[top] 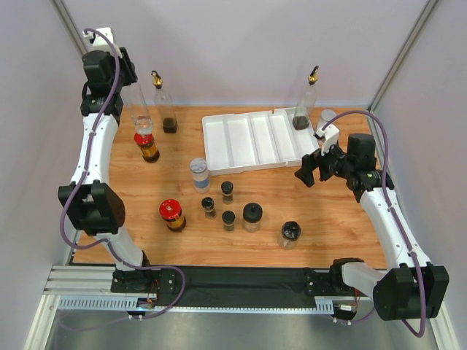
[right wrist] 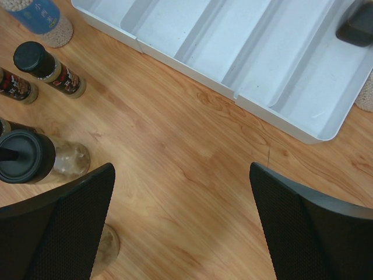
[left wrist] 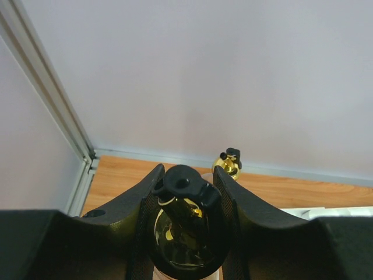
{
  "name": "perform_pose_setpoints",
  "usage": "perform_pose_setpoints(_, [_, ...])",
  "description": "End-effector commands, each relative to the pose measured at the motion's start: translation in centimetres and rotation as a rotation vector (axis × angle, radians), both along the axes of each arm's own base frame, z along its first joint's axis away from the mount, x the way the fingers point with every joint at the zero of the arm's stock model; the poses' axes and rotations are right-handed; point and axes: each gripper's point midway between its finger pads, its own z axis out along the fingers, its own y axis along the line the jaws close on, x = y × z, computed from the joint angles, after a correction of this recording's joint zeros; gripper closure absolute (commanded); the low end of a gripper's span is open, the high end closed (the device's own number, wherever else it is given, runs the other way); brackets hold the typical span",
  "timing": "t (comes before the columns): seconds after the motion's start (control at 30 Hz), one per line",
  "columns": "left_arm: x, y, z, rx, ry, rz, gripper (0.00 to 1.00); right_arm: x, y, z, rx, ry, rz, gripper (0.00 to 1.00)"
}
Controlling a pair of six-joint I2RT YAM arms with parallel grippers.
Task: Organize the condiment bottles
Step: Pick up the bottle from the center of the board, then place the bottle in the storage box.
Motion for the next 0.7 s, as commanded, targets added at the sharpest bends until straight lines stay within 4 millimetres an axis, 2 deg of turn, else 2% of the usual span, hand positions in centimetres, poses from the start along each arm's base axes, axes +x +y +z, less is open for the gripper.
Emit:
perform_pose_setpoints(0.0, [-0.2, -1.8, 7.4, 0.000, -0.214, -0.050, 1.00, 0.4, 0.0, 1.4, -0.004, -0.050, 0.014, 0.00])
perform_pose_setpoints(0.33, [-0.4, -5.4, 7.8, -0.006, -0.220, -0.133, 1.00, 0.3, 0.0, 1.2, -0.008, -0.041, 0.016, 0.00])
perform_pose_setpoints(0.37, [-0.5, -7.1, 7.9, -0.010, -0.220, -0.165, 1.00, 0.3, 0.0, 1.3, -0.008, -0.042, 0.018, 0.00])
perform_pose_setpoints(0.47, [-1.0, -9.3, 8.2, -0.006, -0.223, -0.209, 1.00, 0.4, 0.0, 1.3, -0.011, -0.044, 0.018, 0.00])
perform_pose_setpoints(0.63, [-1.0, -13.0, 7.5, -0.011, -0.208, -0.273, 1.00, 0.2, 0.1, 1.4, -0.008, -0.048, 0.025, 0.00])
perform_pose_setpoints(0.67, [-1.2, -14.3, 7.5, -0.015, -0.207, -0.296, 1.00, 0.2, 0.1, 1.4, -0.008, -0.045, 0.025, 0.00])
